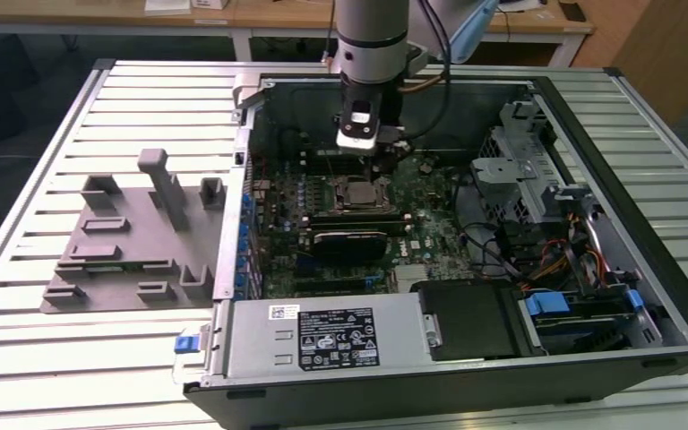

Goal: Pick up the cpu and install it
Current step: 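Close the cpu cover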

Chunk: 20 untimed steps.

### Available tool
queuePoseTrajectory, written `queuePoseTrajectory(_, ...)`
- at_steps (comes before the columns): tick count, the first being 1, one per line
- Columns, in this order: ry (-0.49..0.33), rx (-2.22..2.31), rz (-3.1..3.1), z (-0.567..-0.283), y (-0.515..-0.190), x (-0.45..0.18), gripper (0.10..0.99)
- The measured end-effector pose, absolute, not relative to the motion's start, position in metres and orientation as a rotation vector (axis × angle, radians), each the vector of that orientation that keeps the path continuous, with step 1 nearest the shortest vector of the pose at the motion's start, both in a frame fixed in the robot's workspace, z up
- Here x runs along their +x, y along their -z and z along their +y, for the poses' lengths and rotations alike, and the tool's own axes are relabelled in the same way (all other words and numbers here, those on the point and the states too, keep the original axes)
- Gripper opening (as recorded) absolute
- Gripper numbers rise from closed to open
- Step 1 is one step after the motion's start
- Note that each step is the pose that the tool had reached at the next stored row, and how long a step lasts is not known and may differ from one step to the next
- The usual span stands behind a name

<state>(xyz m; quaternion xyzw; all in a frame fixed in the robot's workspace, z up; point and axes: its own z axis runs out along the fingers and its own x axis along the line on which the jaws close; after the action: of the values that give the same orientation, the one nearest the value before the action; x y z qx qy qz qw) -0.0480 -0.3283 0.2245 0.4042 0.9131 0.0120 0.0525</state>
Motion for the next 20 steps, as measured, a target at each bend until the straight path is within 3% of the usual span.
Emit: queuePoseTrajectory(20, -0.046, 0.867, 2.912, -0.3283, -0.2202, -0.0481, 0.106)
